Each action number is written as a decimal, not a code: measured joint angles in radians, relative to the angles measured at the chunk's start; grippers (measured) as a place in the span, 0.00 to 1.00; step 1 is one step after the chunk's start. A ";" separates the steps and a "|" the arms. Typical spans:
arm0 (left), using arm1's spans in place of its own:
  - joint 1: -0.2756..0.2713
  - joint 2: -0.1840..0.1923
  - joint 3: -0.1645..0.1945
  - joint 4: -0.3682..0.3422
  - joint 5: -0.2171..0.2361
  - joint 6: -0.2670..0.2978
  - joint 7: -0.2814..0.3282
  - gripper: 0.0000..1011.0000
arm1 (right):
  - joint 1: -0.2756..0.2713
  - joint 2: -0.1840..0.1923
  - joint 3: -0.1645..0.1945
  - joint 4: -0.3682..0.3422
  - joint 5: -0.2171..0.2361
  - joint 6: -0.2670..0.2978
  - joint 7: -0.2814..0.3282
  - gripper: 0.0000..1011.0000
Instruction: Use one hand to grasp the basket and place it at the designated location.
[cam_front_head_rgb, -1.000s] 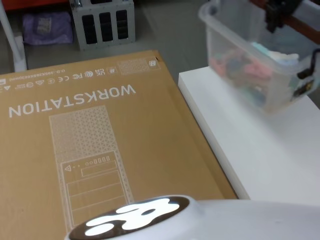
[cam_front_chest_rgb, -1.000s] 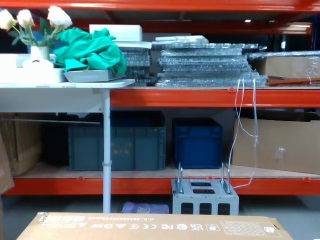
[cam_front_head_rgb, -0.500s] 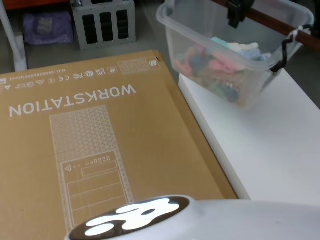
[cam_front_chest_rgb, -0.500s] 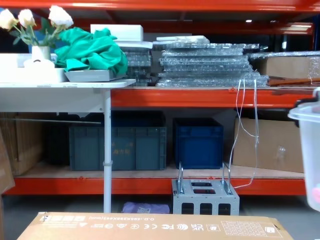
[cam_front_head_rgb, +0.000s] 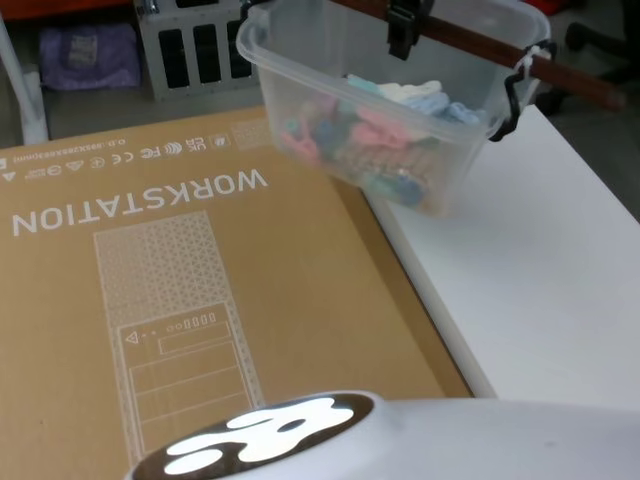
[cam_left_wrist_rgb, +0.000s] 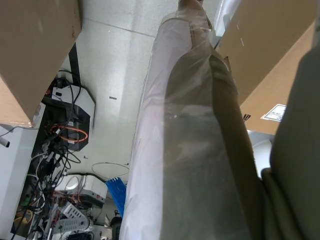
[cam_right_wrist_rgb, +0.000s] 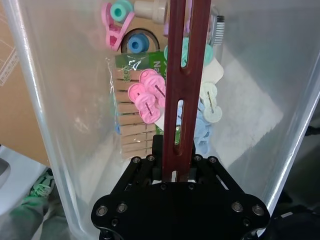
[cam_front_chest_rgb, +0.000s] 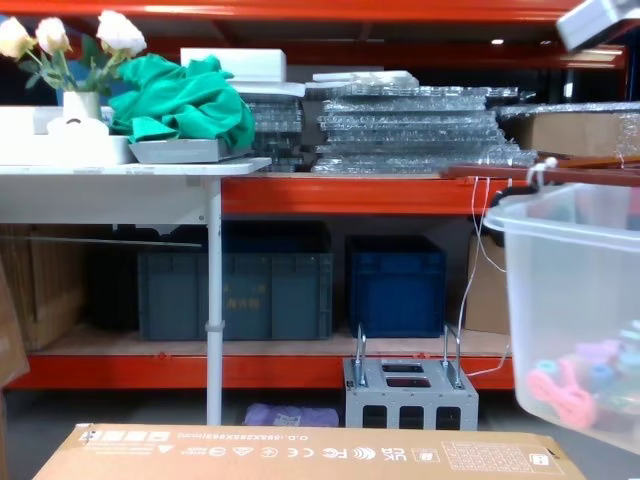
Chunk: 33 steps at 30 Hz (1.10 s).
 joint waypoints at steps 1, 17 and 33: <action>0.000 0.000 0.000 0.000 0.000 0.000 0.000 0.00 | 0.002 -0.005 -0.002 0.001 0.001 -0.004 -0.001 0.23; 0.000 0.000 0.000 -0.001 0.000 0.000 0.000 0.00 | 0.029 -0.122 -0.049 0.007 0.058 -0.144 -0.014 0.23; 0.000 0.000 0.000 0.000 0.000 0.000 0.000 0.00 | 0.035 -0.183 -0.084 0.016 0.134 -0.245 -0.011 0.23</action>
